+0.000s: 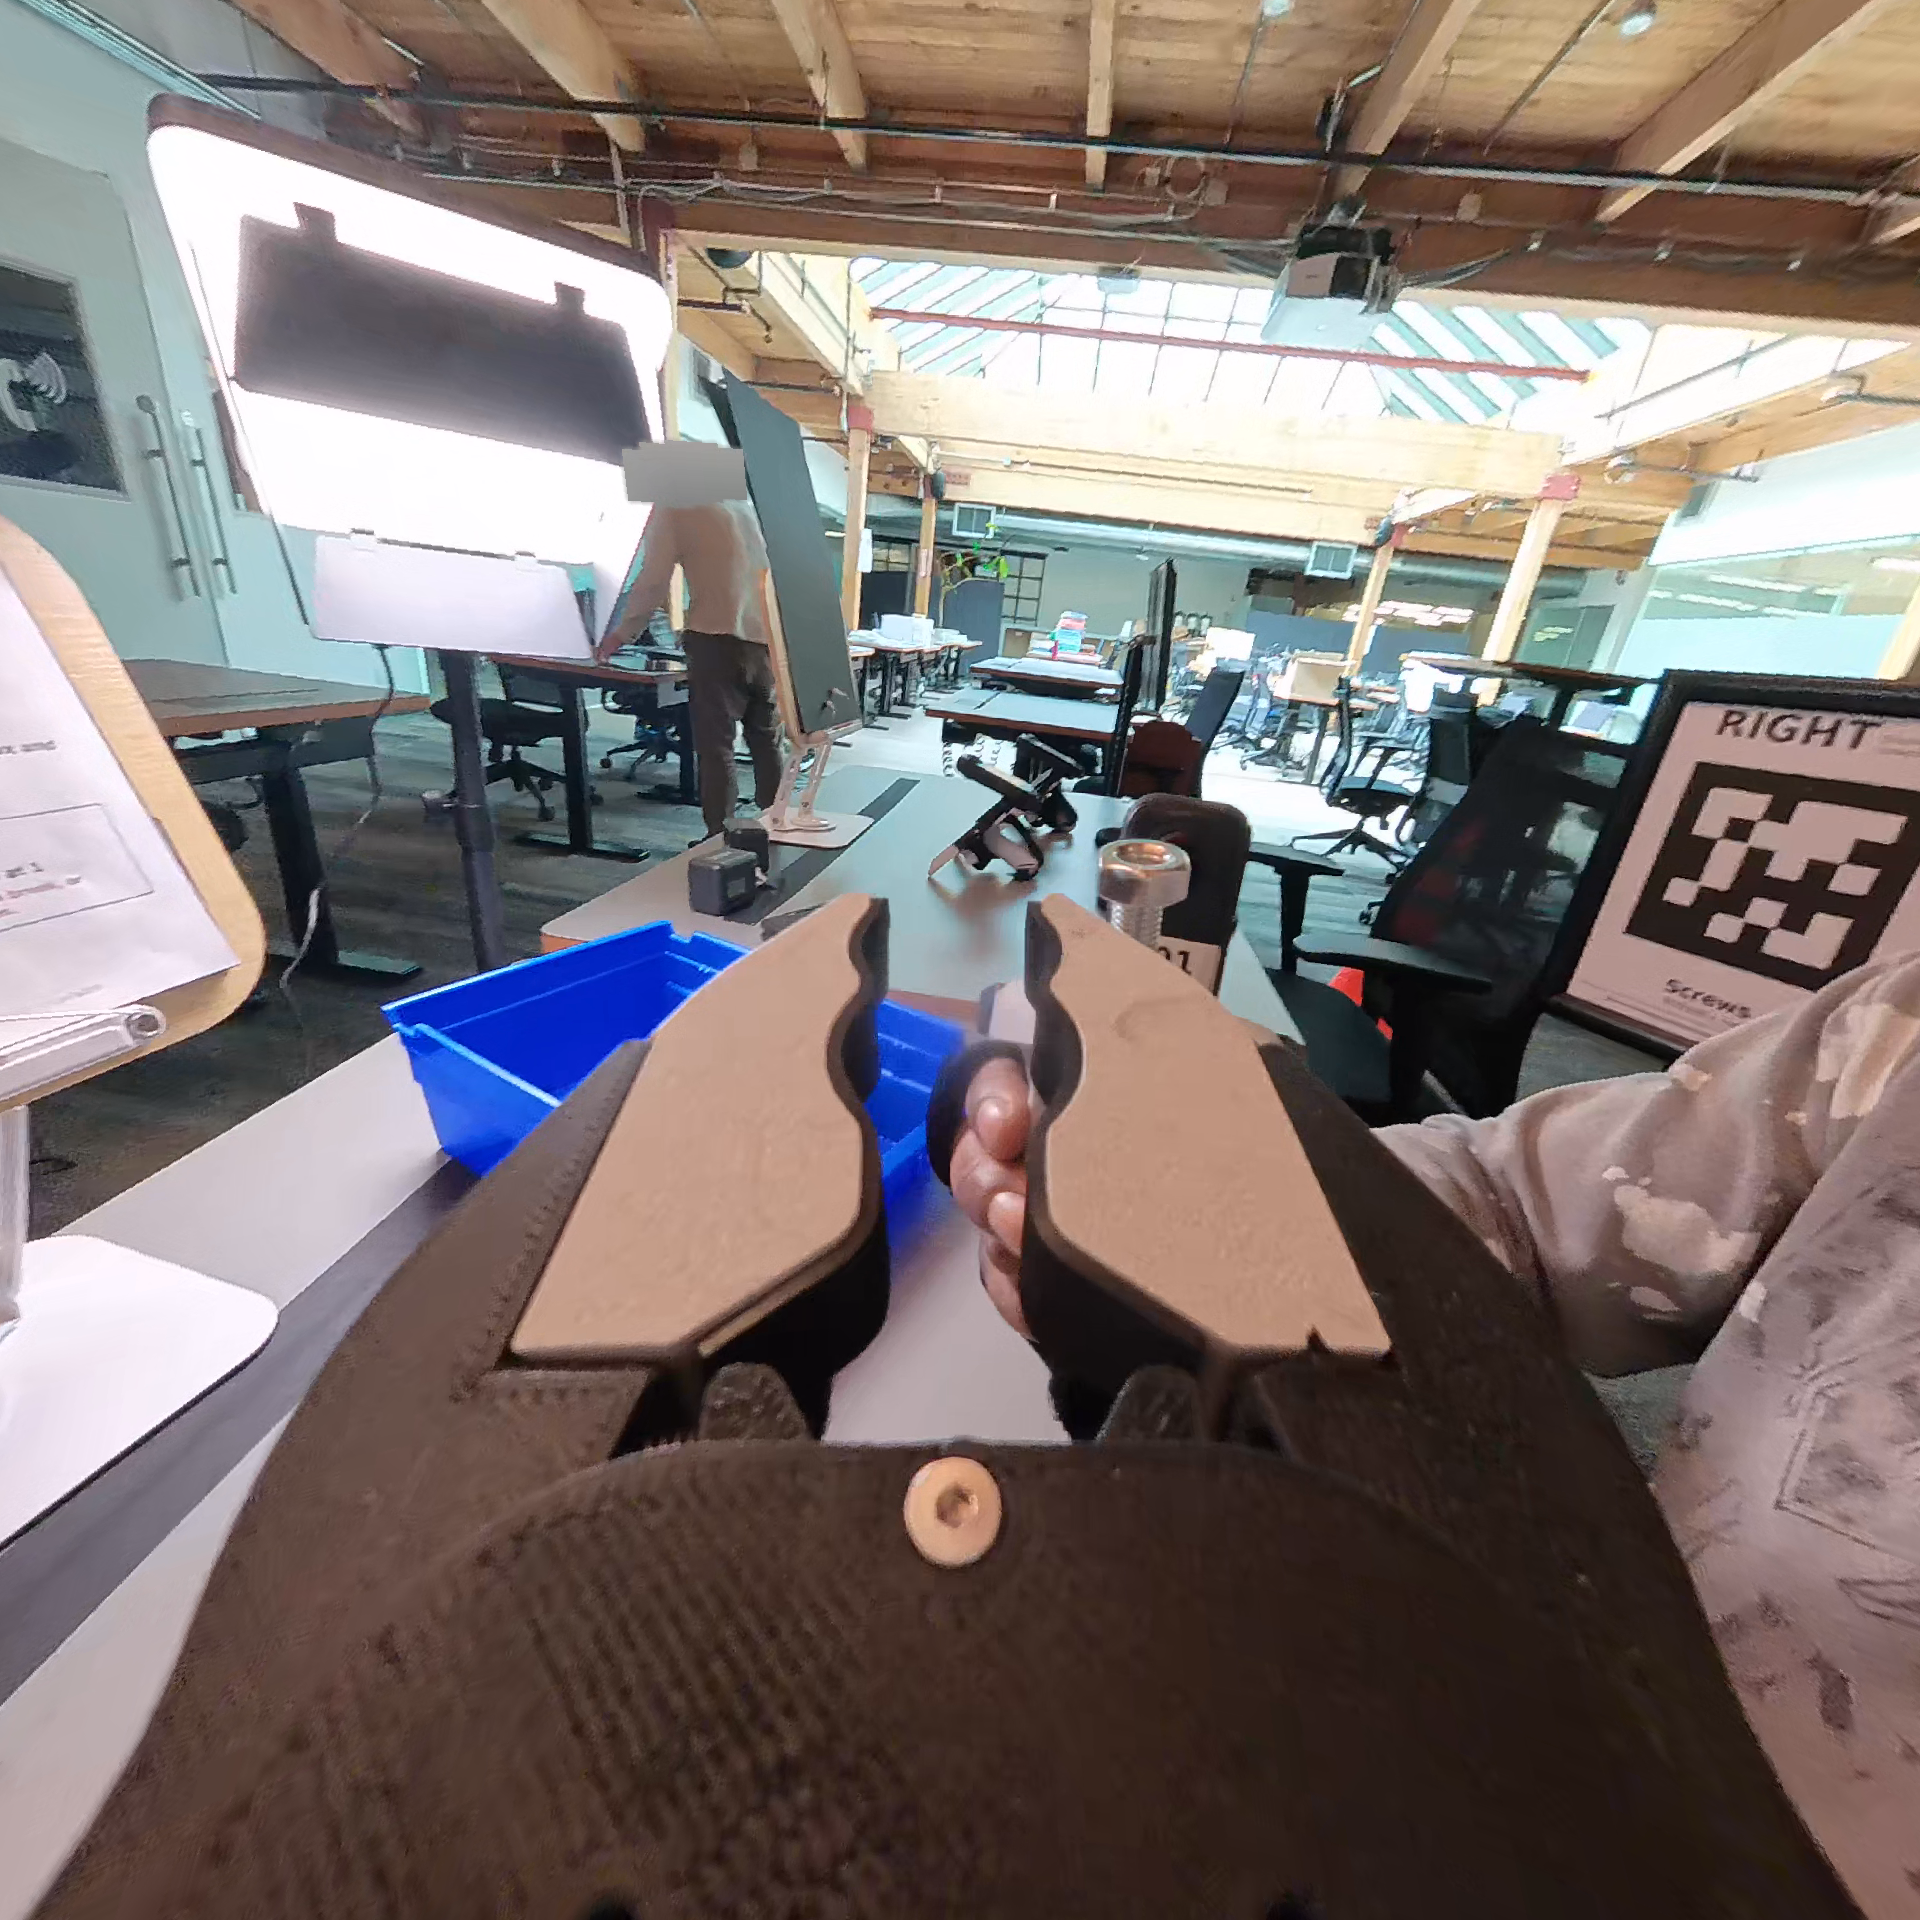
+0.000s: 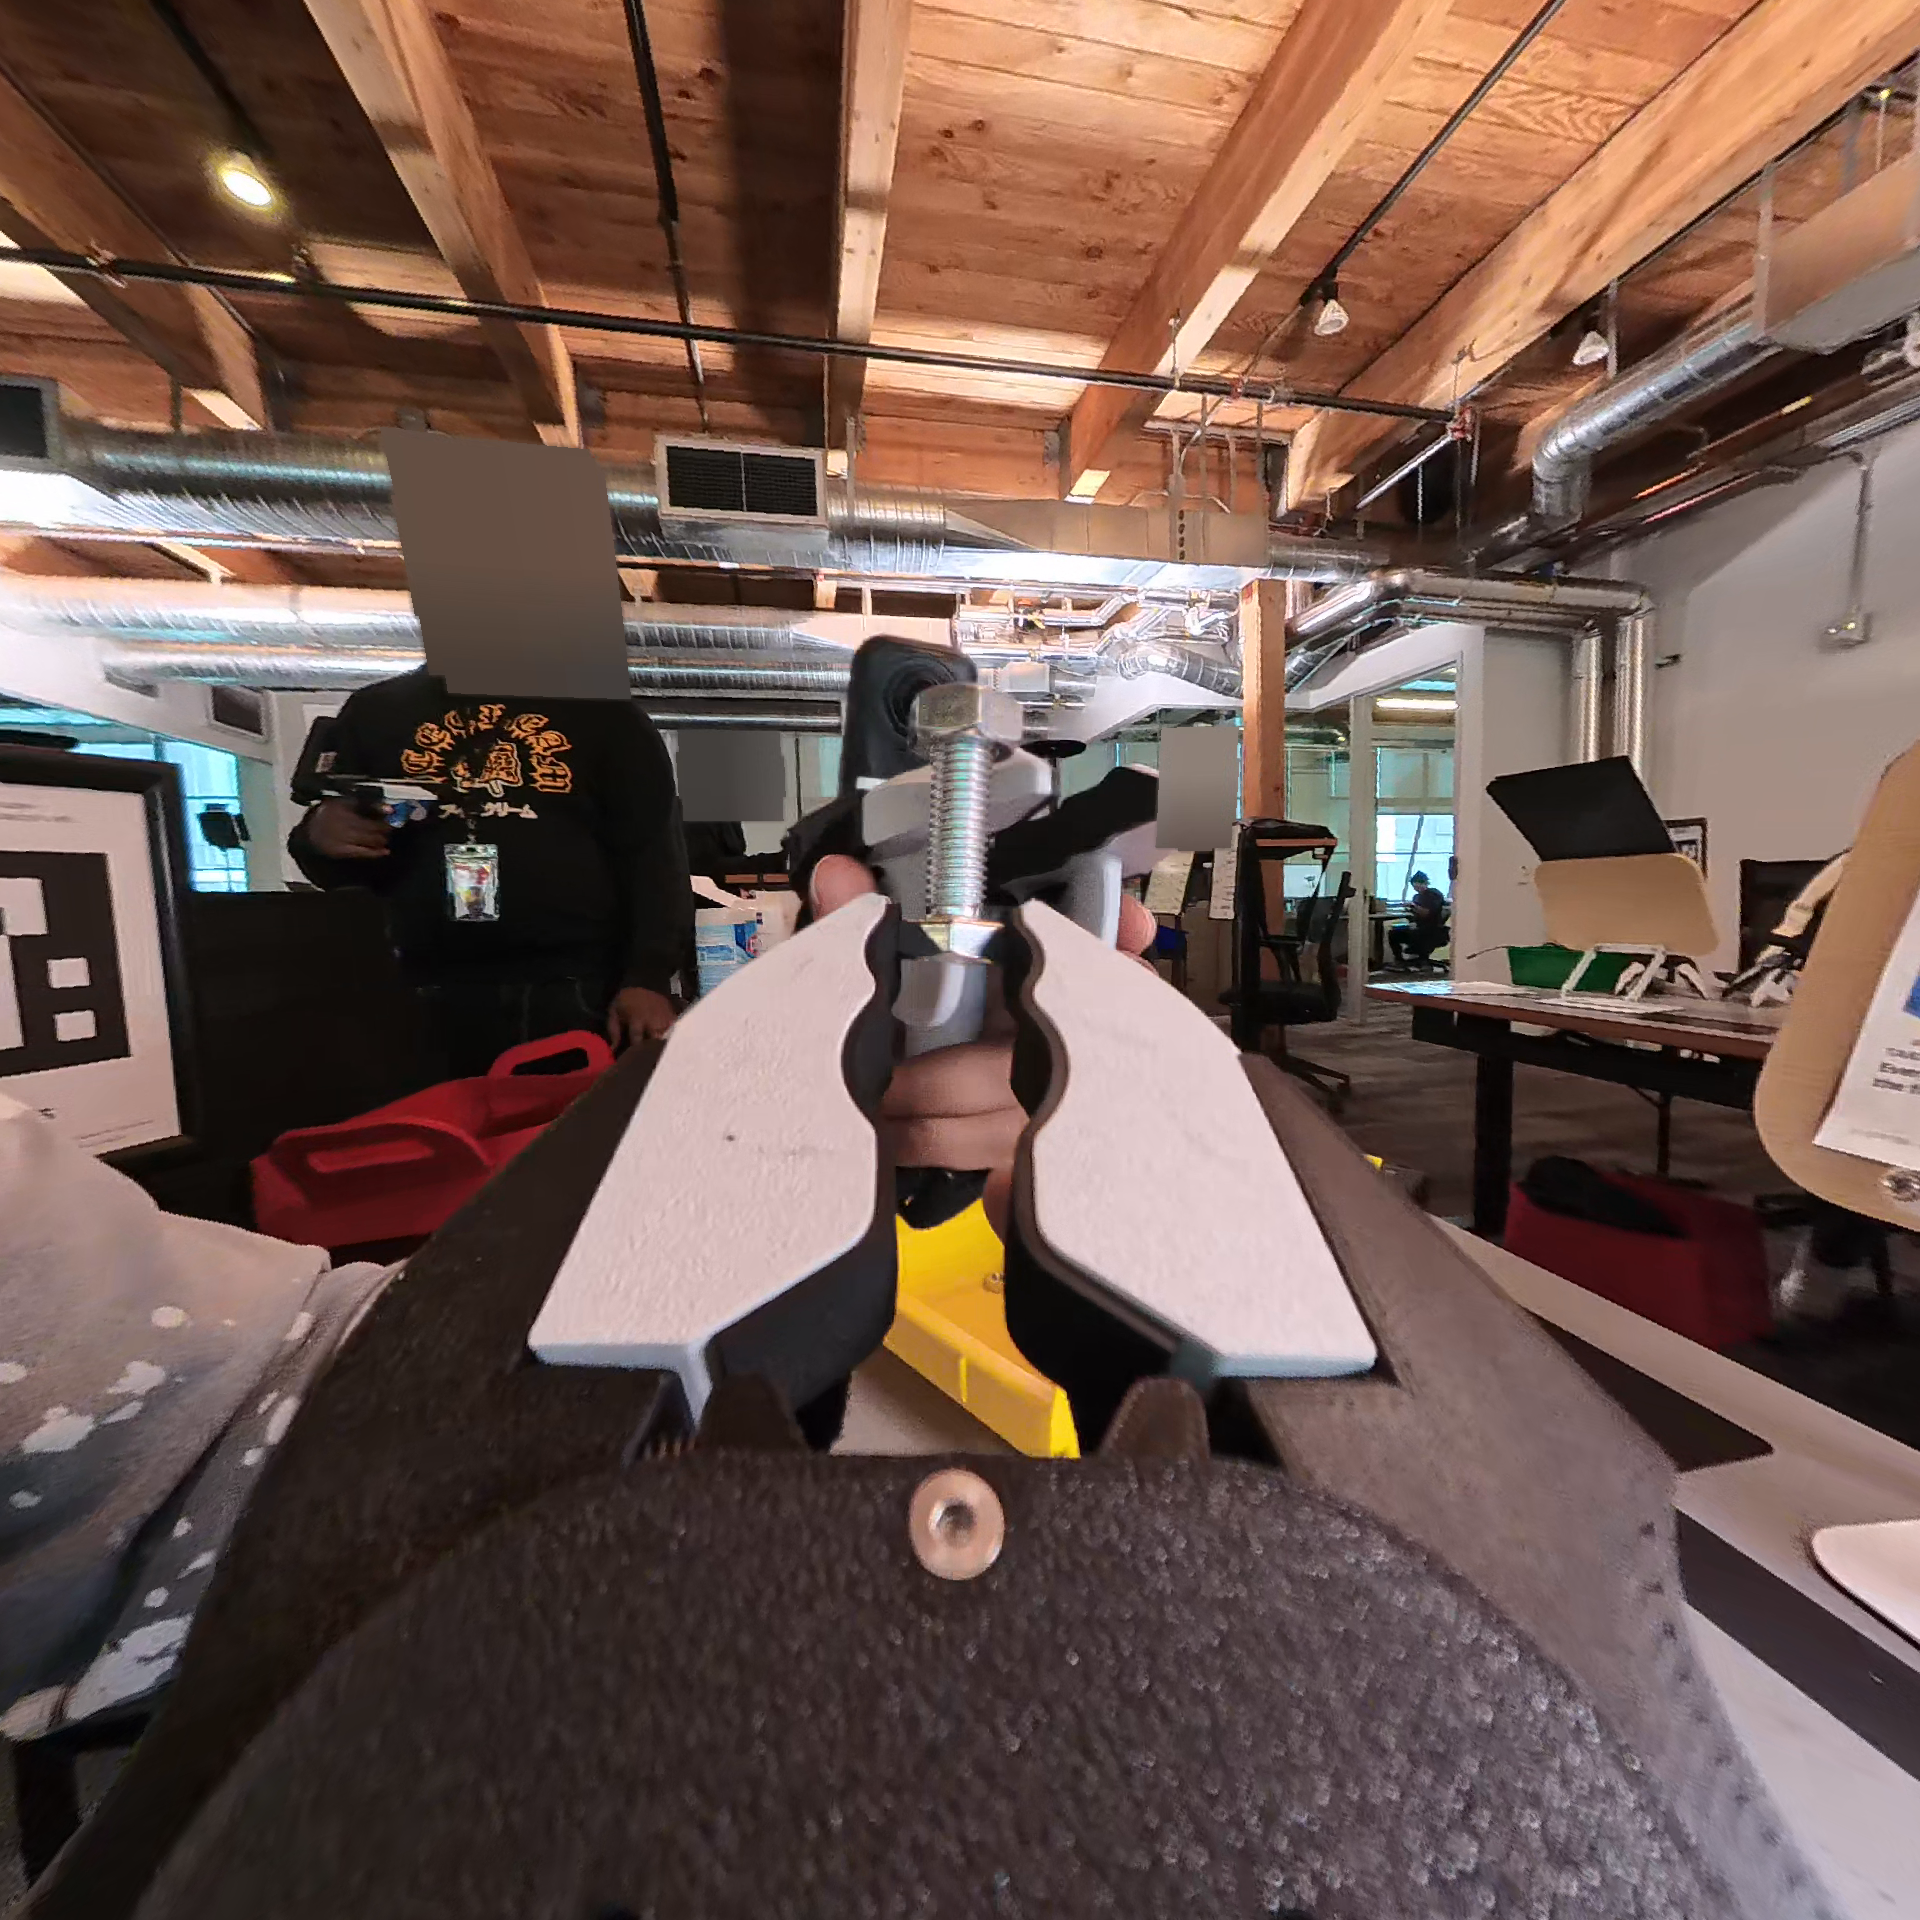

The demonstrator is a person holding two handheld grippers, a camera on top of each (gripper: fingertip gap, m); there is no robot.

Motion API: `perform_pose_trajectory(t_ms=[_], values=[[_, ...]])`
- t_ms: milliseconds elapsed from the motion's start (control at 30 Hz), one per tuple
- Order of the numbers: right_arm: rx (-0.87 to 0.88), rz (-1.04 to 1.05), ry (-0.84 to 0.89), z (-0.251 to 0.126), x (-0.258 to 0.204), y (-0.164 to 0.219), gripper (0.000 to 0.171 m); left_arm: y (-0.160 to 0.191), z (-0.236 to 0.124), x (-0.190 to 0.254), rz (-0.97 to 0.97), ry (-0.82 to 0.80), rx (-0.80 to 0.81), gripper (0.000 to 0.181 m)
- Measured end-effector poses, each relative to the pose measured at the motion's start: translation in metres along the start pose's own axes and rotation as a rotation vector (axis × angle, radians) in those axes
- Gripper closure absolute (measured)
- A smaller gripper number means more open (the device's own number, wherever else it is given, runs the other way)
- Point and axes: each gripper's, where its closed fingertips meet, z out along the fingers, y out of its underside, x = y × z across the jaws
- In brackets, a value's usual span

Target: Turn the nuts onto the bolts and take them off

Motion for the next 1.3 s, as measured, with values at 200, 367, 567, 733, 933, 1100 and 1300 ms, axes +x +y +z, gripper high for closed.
perform_pose_trajectory(t_ms=[200,367,567,733,933,1100,1300], values=[[0.001,0.005,0.020,-0.006,0.006,-0.004,0.153,-0.004,0.009,0.024,0.013,0.073,0.008,0.151],[0.016,0.028,-0.005,-0.005,0.000,-0.004,0.152,0.000,0.016,0.025,-0.015,0.082,0.010,0.150],[0.080,0.080,-0.091,-0.009,-0.010,-0.020,0.153,-0.003,0.009,0.013,-0.037,0.035,0.030,0.156],[0.048,0.091,-0.049,-0.009,0.000,-0.009,0.153,-0.004,0.019,0.038,-0.018,0.113,0.023,0.149],[0.091,0.125,-0.136,-0.011,-0.013,-0.018,0.153,0.003,0.016,0.007,-0.050,-0.030,0.014,0.161],[0.084,0.108,-0.127,-0.011,-0.012,-0.020,0.153,-0.005,0.014,0.023,-0.055,0.067,0.051,0.152],[0.056,0.110,-0.094,-0.010,-0.007,-0.012,0.153,0.004,0.026,0.035,-0.018,0.083,0.006,0.149]])
